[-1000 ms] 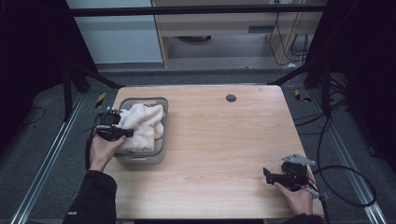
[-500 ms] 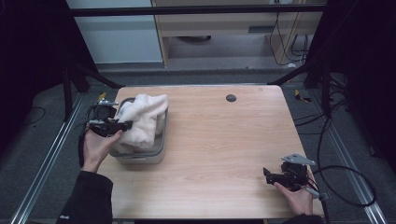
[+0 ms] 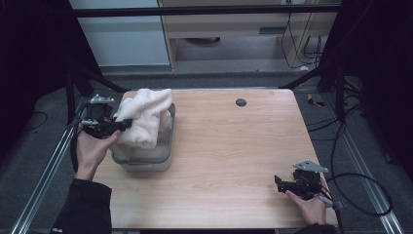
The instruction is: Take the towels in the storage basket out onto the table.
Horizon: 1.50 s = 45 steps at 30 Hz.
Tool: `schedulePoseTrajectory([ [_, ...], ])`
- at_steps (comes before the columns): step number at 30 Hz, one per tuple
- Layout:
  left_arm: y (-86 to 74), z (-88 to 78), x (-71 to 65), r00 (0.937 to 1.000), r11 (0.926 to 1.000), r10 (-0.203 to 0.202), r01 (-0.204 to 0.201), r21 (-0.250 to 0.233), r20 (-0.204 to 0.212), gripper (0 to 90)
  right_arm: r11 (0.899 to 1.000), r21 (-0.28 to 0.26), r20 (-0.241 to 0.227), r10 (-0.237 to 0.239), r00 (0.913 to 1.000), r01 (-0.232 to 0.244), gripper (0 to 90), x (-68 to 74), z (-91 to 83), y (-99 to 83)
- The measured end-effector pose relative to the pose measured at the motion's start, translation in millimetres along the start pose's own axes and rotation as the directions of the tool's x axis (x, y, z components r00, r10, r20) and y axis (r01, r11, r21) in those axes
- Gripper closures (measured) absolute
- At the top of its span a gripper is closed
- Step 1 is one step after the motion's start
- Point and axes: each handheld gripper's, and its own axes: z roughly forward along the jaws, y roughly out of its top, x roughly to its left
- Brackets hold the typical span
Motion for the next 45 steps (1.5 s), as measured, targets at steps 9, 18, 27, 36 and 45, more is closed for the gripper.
schedulePoseTrajectory([
  [9,11.8,-12.8,-3.5,0.9999,0.9998,0.016,-0.016,-0.013,0.007,66.5,1.000,-0.001,-0.003,0.002,1.0000,-0.002,5.4,0.2,0.2,0.0],
  [18,23.7,-24.6,-8.2,0.9989,0.9990,0.045,-0.044,-0.006,0.017,66.4,1.000,-0.002,0.000,-0.001,1.0000,0.001,5.4,-0.5,-0.2,0.1],
  [27,29.0,-38.1,-14.3,0.9957,0.9967,0.079,-0.078,-0.023,0.048,66.4,1.000,-0.004,-0.003,-0.003,1.0000,0.003,5.3,-0.7,-0.5,0.1],
  [36,36.6,-49.0,-29.2,0.9891,0.9914,0.127,-0.124,-0.042,0.075,66.4,1.000,-0.006,-0.003,-0.005,1.0000,0.005,5.3,-0.9,-0.8,0.1],
  [45,43.3,-52.3,-48.7,0.9774,0.9840,0.175,-0.170,-0.052,0.118,66.4,1.000,-0.007,-0.003,-0.007,1.0000,0.007,5.3,-1.0,-1.0,0.1],
])
